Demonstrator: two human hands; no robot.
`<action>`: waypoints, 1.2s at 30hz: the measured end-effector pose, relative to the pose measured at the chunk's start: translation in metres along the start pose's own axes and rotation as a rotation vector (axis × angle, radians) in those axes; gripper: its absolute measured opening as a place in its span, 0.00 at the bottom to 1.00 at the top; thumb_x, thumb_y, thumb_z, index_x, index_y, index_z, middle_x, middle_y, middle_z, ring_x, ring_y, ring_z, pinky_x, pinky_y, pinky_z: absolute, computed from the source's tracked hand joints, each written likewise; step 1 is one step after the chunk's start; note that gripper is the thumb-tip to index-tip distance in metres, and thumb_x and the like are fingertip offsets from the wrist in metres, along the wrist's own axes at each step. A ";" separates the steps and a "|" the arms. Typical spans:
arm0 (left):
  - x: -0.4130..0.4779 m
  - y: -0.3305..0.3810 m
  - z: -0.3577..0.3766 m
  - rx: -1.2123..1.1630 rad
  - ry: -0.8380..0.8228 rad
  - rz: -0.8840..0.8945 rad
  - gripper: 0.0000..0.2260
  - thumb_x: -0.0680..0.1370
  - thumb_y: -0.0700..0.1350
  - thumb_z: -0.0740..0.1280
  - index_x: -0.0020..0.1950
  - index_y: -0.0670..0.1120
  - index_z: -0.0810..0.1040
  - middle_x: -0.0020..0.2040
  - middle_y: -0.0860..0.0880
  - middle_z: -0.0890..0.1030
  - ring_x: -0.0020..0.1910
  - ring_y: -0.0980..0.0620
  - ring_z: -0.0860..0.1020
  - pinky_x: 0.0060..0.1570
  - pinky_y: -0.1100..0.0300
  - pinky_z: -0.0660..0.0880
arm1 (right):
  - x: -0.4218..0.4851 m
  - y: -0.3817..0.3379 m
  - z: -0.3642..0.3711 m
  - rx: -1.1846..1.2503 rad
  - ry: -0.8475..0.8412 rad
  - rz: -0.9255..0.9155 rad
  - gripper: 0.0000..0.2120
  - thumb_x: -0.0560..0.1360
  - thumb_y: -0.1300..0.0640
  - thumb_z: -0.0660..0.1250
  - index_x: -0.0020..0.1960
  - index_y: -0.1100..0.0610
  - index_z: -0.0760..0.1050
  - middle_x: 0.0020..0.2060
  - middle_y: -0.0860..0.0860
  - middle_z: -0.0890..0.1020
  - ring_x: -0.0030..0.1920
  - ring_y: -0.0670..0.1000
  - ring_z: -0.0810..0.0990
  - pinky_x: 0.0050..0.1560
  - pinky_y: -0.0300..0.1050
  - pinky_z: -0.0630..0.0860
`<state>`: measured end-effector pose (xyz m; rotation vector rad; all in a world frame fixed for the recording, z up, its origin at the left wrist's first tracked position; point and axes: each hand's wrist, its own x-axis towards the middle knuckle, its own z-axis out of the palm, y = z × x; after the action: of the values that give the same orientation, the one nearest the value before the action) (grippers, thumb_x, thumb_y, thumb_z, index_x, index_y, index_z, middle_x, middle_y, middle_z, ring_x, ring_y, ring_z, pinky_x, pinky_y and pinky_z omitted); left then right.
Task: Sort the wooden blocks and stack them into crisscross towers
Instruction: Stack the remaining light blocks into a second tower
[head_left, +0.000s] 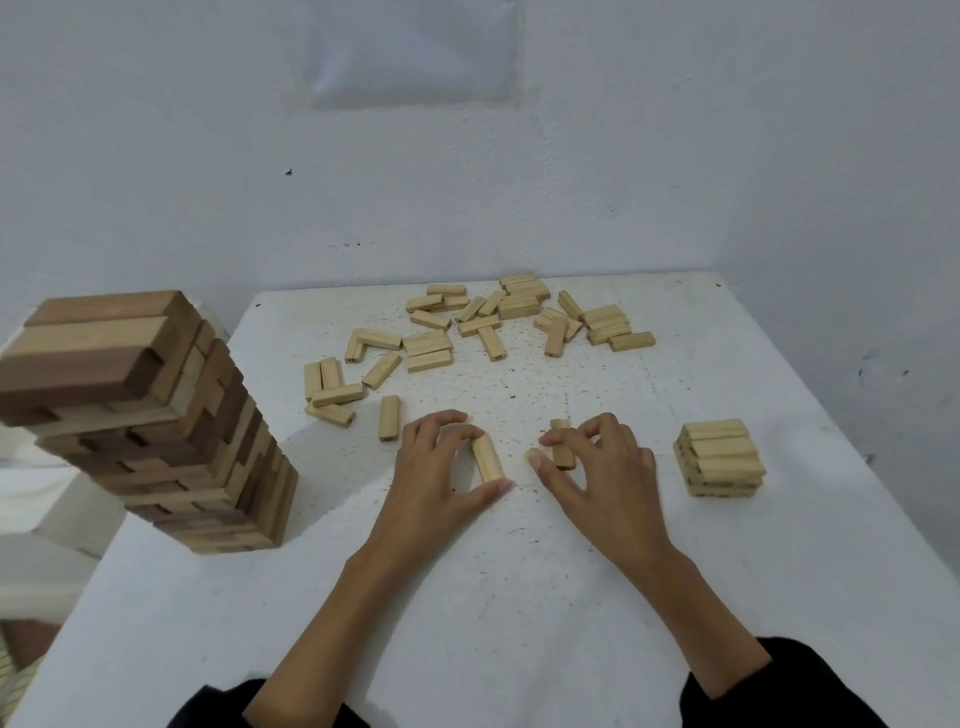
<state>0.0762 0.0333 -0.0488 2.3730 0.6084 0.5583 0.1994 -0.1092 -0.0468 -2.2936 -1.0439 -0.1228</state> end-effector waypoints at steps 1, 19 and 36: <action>-0.003 0.000 -0.001 0.001 -0.010 0.010 0.23 0.68 0.60 0.73 0.59 0.55 0.73 0.62 0.58 0.66 0.65 0.61 0.59 0.62 0.61 0.61 | 0.001 0.000 -0.001 0.009 -0.034 -0.001 0.20 0.72 0.37 0.57 0.52 0.47 0.80 0.44 0.45 0.70 0.48 0.49 0.72 0.47 0.45 0.61; -0.004 0.011 0.001 0.005 -0.154 0.128 0.35 0.61 0.71 0.65 0.62 0.53 0.73 0.61 0.59 0.67 0.62 0.61 0.61 0.61 0.70 0.57 | 0.001 0.029 -0.030 0.336 -0.224 -0.261 0.11 0.70 0.59 0.65 0.49 0.47 0.80 0.44 0.44 0.74 0.48 0.43 0.73 0.45 0.27 0.66; 0.000 0.003 -0.014 -0.057 -0.270 0.088 0.28 0.68 0.55 0.75 0.66 0.51 0.74 0.61 0.60 0.68 0.64 0.62 0.62 0.61 0.75 0.57 | 0.003 0.037 -0.028 0.204 -0.415 -0.181 0.32 0.63 0.31 0.68 0.64 0.36 0.62 0.59 0.41 0.63 0.54 0.42 0.60 0.57 0.36 0.60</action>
<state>0.0697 0.0377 -0.0363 2.3754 0.3645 0.2795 0.2317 -0.1416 -0.0414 -2.0810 -1.3998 0.3865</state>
